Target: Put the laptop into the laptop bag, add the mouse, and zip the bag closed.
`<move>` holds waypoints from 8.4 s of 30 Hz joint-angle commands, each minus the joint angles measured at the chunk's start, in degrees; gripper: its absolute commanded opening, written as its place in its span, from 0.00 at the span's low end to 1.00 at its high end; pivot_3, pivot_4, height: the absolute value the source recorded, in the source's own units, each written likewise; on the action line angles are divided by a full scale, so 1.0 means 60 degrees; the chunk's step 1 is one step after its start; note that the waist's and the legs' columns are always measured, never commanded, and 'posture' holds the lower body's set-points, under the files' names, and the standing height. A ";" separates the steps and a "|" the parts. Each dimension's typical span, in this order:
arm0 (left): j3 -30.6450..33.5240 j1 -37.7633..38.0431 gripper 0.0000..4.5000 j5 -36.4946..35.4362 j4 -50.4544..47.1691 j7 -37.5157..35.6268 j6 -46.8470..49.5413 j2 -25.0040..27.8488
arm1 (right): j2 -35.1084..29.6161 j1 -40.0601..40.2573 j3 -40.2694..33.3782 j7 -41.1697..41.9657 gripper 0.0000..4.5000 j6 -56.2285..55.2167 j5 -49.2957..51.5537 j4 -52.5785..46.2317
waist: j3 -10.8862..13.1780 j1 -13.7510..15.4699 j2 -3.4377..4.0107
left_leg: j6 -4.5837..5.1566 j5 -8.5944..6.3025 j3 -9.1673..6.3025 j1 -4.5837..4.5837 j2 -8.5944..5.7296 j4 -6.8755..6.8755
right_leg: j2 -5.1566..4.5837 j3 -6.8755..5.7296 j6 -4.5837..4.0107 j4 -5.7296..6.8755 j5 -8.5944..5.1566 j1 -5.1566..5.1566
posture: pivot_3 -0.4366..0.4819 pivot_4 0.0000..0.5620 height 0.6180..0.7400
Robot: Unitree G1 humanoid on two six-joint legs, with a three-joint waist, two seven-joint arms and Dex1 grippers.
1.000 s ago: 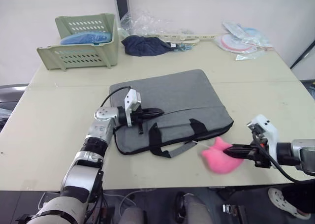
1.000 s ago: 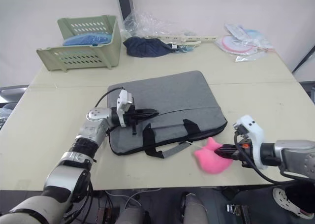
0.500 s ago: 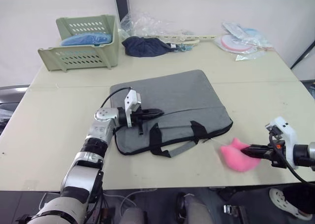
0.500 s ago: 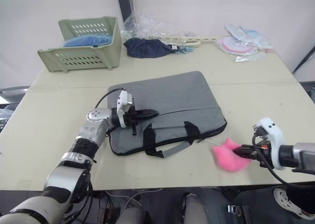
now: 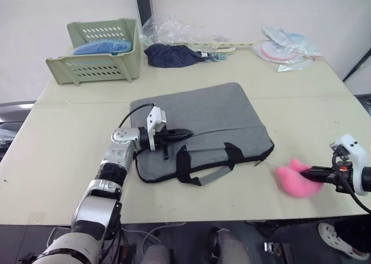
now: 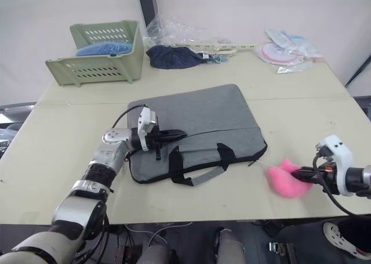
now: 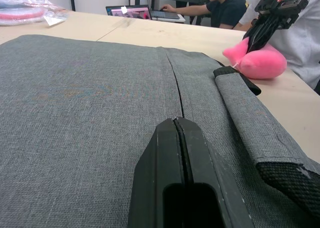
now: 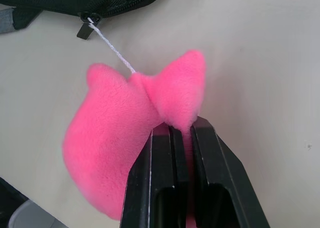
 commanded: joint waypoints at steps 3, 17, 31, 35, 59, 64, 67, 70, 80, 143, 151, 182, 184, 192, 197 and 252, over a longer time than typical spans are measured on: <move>-0.0513 0.0891 0.00 0.0670 0.0764 -0.0103 0.0379 0.0064 | -0.0335 -0.0478 0.0263 -0.0155 0.02 -0.0255 -0.0927 0.0873 | -0.0002 0.0009 0.0002 | 0.0000 0.0000 -0.0001 0.0000 0.0000 0.0000 | 0.0000 -0.0002 0.0000 -0.0001 0.0000 0.0000 | 0.48 0.27 1.00; -0.0538 0.1014 0.00 0.0651 0.0692 -0.0136 0.0369 0.0115 | -0.0078 -0.2090 0.0988 -0.0770 0.02 -0.1134 -0.2158 0.2726 | -0.0029 -0.0005 0.0046 | 0.0000 0.0000 0.0009 0.0007 -0.0003 0.0002 | -0.0005 0.0006 0.0017 -0.0006 0.0009 0.0007 | 0.48 0.27 1.00; -0.0568 0.1240 0.00 0.0622 0.0306 -0.0099 0.0503 0.0137 | 0.0993 -0.4047 0.1434 -0.1488 0.02 -0.1971 -0.3029 0.4007 | -0.0049 -0.0016 0.0079 | 0.0001 0.0001 0.0010 0.0007 -0.0009 0.0005 | -0.0014 0.0004 0.0024 -0.0008 0.0013 0.0011 | 0.48 0.27 1.00; -0.0566 0.1307 0.00 0.0622 0.0202 -0.0068 0.0553 0.0165 | 0.1448 -0.4618 0.1456 -0.1764 0.02 -0.2161 -0.3204 0.4061 | -0.0052 -0.0029 0.0084 | 0.0001 0.0001 0.0011 0.0008 -0.0009 0.0007 | -0.0014 0.0006 0.0027 -0.0005 0.0015 0.0011 | 0.48 0.27 1.00; -0.0542 0.1583 0.00 0.0547 -0.0231 0.0101 0.0758 0.0262 | 0.3338 -0.6536 0.1804 -0.2361 0.02 -0.2968 -0.4304 0.4897 | -0.0088 -0.0260 0.0145 | 0.0003 0.0002 0.0017 0.0018 -0.0009 0.0009 | -0.0024 0.0020 0.0036 0.0015 0.0020 0.0010 | 0.48 0.27 1.00; -0.0542 0.1612 0.00 0.0557 -0.0243 0.0114 0.0771 0.0288 | 0.3415 -0.6366 0.1772 -0.2292 0.27 -0.2749 -0.4314 0.4573 | -0.0091 -0.0267 0.0150 | 0.0003 0.0002 0.0018 0.0019 -0.0009 0.0009 | -0.0024 0.0020 0.0036 0.0016 0.0020 0.0010 | 0.48 0.27 1.00; -0.0545 0.1619 0.00 0.0564 -0.0225 0.0117 0.0769 0.0300 | 0.3357 -0.6177 0.1653 -0.2275 0.58 -0.2643 -0.4272 0.4355 | -0.0092 -0.0268 0.0151 | 0.0003 0.0002 0.0018 0.0020 -0.0009 0.0007 | -0.0024 0.0020 0.0036 0.0016 0.0020 0.0010 | 0.48 0.27 1.00; -0.0551 0.1620 0.00 0.0576 -0.0225 0.0111 0.0760 0.0314 | 0.3220 -0.6110 0.1382 -0.2321 0.76 -0.2416 -0.4196 0.4027 | -0.0092 -0.0270 0.0152 | 0.0003 0.0002 0.0018 0.0020 -0.0009 0.0007 | -0.0024 0.0021 0.0036 0.0015 0.0020 0.0010 | 0.48 0.27 1.00; -0.0589 0.1580 0.00 0.0625 -0.0099 0.0071 0.0687 0.0303 | 0.2511 -0.6358 0.0415 -0.2512 0.76 -0.1357 -0.3874 0.2422 | -0.0084 -0.0272 0.0155 | 0.0002 0.0002 0.0019 0.0019 -0.0009 0.0004 | -0.0024 0.0022 0.0036 0.0014 0.0020 0.0006 | 0.48 0.27 1.00; -0.0694 0.1843 0.00 0.0616 -0.0612 0.0192 0.1088 0.0332 | 0.4621 -0.6339 0.0762 -0.4242 0.01 -0.1573 -0.3644 0.3126 | -0.0096 -0.0308 0.0181 | 0.0006 0.0001 0.0021 0.0041 -0.0019 -0.0038 | -0.0029 0.0029 0.0027 0.0011 0.0015 0.0003 | 0.48 0.27 1.00; -0.0656 0.2104 0.00 0.0557 -0.1017 0.0191 0.1281 0.0503 | 0.4980 -0.7236 0.1544 -0.3861 0.01 -0.2568 -0.3999 0.4461 | -0.0100 -0.0384 0.0187 | 0.0007 0.0002 0.0021 0.0039 -0.0017 -0.0040 | -0.0030 0.0026 0.0028 0.0010 0.0015 0.0002 | 0.48 0.27 1.00; -0.0727 0.2697 0.00 0.0495 -0.2022 0.0174 0.1879 0.0708 | 0.5936 -0.9377 0.1619 -0.3619 0.01 -0.4228 -0.4502 0.7038 | -0.0092 -0.0543 0.0200 | 0.0006 0.0003 0.0024 0.0040 -0.0006 -0.0042 | -0.0039 0.0027 0.0029 0.0016 0.0014 -0.0001 | 0.48 0.27 1.00; -0.0725 0.2681 0.00 0.0496 -0.2005 0.0166 0.1884 0.0704 | 0.5935 -0.9426 0.1489 -0.3713 0.01 -0.4256 -0.4458 0.7082 | -0.0092 -0.0542 0.0200 | 0.0006 0.0003 0.0024 0.0040 -0.0006 -0.0042 | -0.0039 0.0027 0.0029 0.0016 0.0014 -0.0001 | 0.48 0.27 1.00; -0.0725 0.2613 0.00 0.0501 -0.1925 0.0148 0.1865 0.0656 | 0.5924 -0.9138 0.1432 -0.3572 0.01 -0.4045 -0.4459 0.6686 | -0.0089 -0.0541 0.0205 | 0.0006 0.0003 0.0024 0.0040 -0.0006 -0.0042 | -0.0040 0.0028 0.0029 0.0017 0.0014 -0.0002 | 0.48 0.27 1.00; -0.0710 0.2564 0.00 0.0519 -0.1846 0.0154 0.1822 0.0641 | 0.5968 -0.8648 0.1548 -0.3386 0.18 -0.3650 -0.4375 0.6058 | -0.0089 -0.0535 0.0206 | 0.0006 0.0003 0.0024 0.0040 -0.0006 -0.0042 | -0.0041 0.0027 0.0029 0.0016 0.0014 -0.0003 | 0.48 0.27 1.00; 0.5250 0.1872 0.00 -0.3050 -0.5757 0.4647 0.5985 0.3808 | 0.6678 -0.4711 -0.1589 -0.6765 0.74 0.3351 -0.1751 -0.5750 | 0.0245 -0.0315 -0.0021 | -0.0013 0.0014 0.0005 -0.0146 -0.0018 -0.0003 | -0.0017 0.0014 0.0036 0.0023 0.0020 -0.0171 | 0.48 0.27 1.00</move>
